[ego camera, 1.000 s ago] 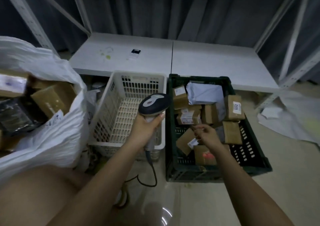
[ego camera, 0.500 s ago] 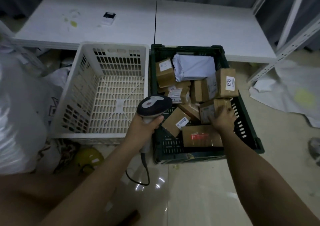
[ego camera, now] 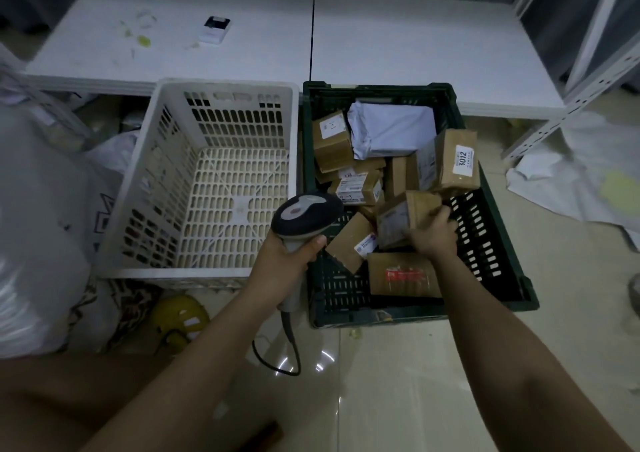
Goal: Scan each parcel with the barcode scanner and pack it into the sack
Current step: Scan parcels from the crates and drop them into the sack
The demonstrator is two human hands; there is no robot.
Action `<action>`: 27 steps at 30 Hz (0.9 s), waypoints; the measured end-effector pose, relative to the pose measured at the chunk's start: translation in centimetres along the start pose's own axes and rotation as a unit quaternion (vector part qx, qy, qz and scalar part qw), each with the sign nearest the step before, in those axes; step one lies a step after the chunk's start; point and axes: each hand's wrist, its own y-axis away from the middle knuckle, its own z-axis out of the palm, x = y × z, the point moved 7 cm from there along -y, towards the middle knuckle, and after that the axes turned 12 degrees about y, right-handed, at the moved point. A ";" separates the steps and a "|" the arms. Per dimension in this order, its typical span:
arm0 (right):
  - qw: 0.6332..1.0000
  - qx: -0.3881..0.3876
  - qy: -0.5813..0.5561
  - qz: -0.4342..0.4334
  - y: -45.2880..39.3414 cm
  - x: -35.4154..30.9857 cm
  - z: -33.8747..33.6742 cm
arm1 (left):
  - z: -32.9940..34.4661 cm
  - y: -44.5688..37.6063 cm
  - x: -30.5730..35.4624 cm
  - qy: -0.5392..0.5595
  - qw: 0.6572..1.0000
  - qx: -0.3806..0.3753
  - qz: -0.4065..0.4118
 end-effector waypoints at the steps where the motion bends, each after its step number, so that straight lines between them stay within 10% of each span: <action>1: 1.000 0.000 -0.021 -0.022 0.9 -0.8 -0.4 | -0.2 0.1 0.2 -0.001 1.000 0.003 0.004; 11: 0.899 -0.001 -0.397 -0.185 10.5 -7.8 -7.0 | -4.0 2.3 4.7 0.029 0.997 0.064 0.038; 27: 0.890 -0.240 -0.245 -0.300 21.4 -15.6 -1.0 | -12.0 5.8 7.2 0.100 0.984 0.127 0.079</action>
